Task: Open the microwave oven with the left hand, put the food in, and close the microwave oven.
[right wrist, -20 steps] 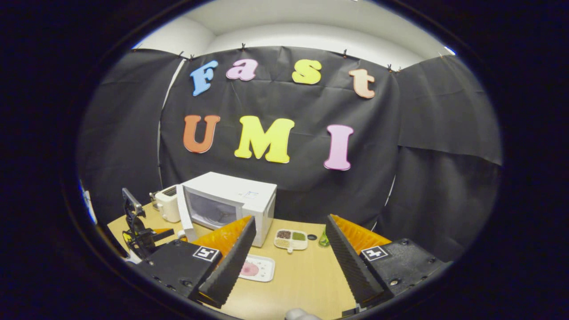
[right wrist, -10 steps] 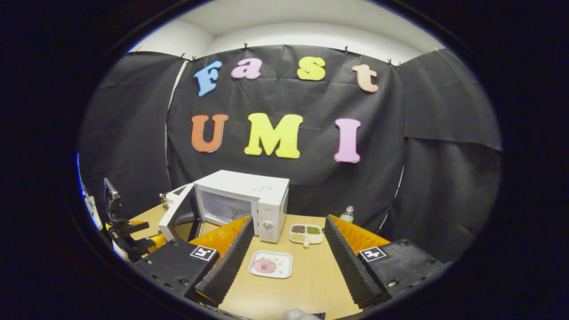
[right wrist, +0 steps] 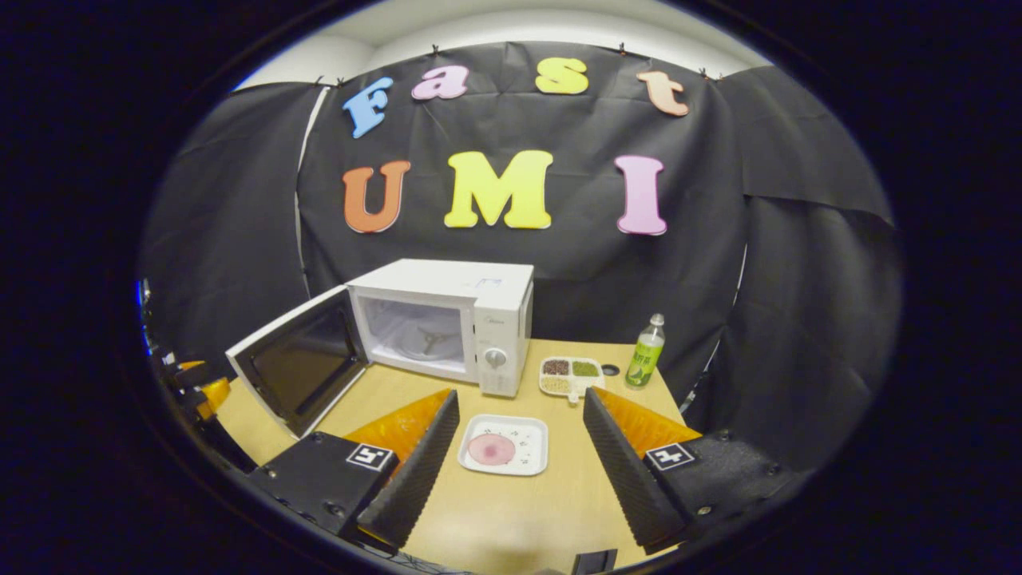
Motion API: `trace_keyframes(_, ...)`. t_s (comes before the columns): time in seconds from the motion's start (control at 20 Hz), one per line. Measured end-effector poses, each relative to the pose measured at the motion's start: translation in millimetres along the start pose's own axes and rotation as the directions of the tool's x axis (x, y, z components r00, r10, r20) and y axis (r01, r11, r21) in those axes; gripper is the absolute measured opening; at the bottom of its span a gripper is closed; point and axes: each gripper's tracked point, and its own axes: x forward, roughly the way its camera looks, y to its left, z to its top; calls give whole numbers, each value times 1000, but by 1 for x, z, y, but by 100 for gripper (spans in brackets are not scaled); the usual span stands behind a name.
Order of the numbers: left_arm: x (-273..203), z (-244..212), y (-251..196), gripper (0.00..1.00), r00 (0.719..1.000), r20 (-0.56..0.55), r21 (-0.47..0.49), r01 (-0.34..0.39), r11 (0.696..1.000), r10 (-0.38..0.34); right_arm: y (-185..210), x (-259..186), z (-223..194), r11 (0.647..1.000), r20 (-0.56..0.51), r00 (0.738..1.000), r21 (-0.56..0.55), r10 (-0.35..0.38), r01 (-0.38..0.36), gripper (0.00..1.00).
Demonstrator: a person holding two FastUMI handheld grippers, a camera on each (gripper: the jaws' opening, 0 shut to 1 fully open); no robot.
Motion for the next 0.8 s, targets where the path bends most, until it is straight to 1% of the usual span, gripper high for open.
trace_keyframes(0.05,-7,5,-4,97,1000,10,-8,10,1000,-10,0,14,-13,1000,-25,1000,-3,12,-12,98)
trace_keyframes(0.1,-14,14,-9,97,1000,26,-13,16,1000,-15,-2,29,-25,1000,-63,998,-2,8,-8,89)
trace_keyframes(0.15,-20,24,-16,97,999,44,-19,23,1000,-22,-5,41,-38,1000,-96,995,7,12,-12,93)
trace_keyframes(0.2,-26,34,-25,97,997,60,-26,39,999,-38,-7,55,-51,1000,-127,992,22,17,-14,90)
trace_keyframes(0.25,-31,44,-33,97,996,77,-30,50,998,-48,-10,70,-66,999,-162,986,33,24,-19,81)
trace_keyframes(0.3,-37,53,-40,96,995,90,-36,56,998,-52,-14,85,-82,999,-210,977,48,32,-23,86)
trace_keyframes(0.35,-40,62,-48,96,993,103,-44,68,997,-63,-15,98,-95,997,-250,967,75,51,-33,82)
trace_keyframes(0.4,-44,72,-54,97,991,116,-49,74,996,-68,-17,112,-109,994,-286,955,97,77,-51,81)
trace_keyframes(0.45,-47,79,-60,96,990,126,-52,72,996,-65,-20,125,-125,993,-334,939,110,85,-51,68)
trace_keyframes(0.5,-49,86,-64,96,989,131,-56,69,996,-61,-24,139,-136,991,-365,926,119,96,-56,72)
trace_keyframes(0.55,-50,92,-67,96,989,135,-62,64,996,-55,-30,151,-147,992,-398,913,118,93,-49,57)
trace_keyframes(0.6,-51,96,-71,96,990,136,-67,58,996,-48,-32,163,-157,991,-423,900,120,103,-57,65)
trace_keyframes(0.65,-52,100,-73,96,990,134,-68,47,997,-38,-32,174,-164,989,-447,886,124,125,-76,55)
trace_keyframes(0.7,-52,103,-73,96,991,130,-71,30,997,-21,-32,183,-173,988,-477,868,128,137,-85,63)
trace_keyframes(0.75,-53,108,-76,97,991,130,-79,22,997,-12,-31,190,-181,986,-502,851,135,151,-95,53)
trace_keyframes(0.8,-54,113,-77,96,991,132,-89,7,996,5,-32,197,-185,985,-521,839,136,159,-102,50)
